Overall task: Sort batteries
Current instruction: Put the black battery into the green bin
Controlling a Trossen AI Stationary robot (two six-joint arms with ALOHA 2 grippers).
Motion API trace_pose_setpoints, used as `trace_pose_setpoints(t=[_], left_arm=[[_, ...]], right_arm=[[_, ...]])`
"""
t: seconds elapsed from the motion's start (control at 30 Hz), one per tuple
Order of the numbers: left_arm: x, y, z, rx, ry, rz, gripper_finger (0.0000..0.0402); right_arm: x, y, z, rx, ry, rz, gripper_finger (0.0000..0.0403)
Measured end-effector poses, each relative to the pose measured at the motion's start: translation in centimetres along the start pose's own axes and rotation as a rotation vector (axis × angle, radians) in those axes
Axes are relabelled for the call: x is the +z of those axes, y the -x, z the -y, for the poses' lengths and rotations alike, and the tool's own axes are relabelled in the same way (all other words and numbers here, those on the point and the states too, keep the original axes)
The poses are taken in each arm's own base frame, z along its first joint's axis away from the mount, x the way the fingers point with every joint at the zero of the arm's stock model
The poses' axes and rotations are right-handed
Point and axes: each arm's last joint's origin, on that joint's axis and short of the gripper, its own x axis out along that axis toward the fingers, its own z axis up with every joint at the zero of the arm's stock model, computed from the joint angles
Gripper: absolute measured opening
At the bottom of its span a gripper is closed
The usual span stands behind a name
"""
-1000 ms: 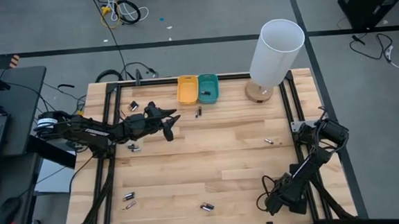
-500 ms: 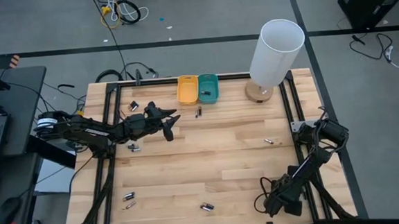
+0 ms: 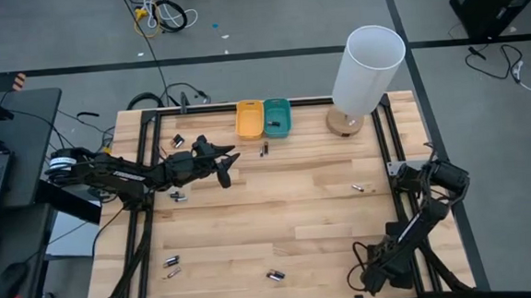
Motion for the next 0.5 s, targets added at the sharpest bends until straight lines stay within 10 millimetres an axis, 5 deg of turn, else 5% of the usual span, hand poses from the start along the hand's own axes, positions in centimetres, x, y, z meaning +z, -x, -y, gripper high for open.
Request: trace_pose_setpoints(t=[0.3, 0.5], left_arm=[[0.0, 0.0, 0.0, 0.0, 0.0, 0.0, 0.0165], [0.2, 0.0, 0.0, -0.001, 0.001, 0.016, 0.0165]], right_arm=[[-0.3, 0.0, 0.3, -0.042, -0.021, -0.005, 0.0398], [-1.7, 2.3, -0.4, -0.044, -0.008, 0.037, 0.0389]])
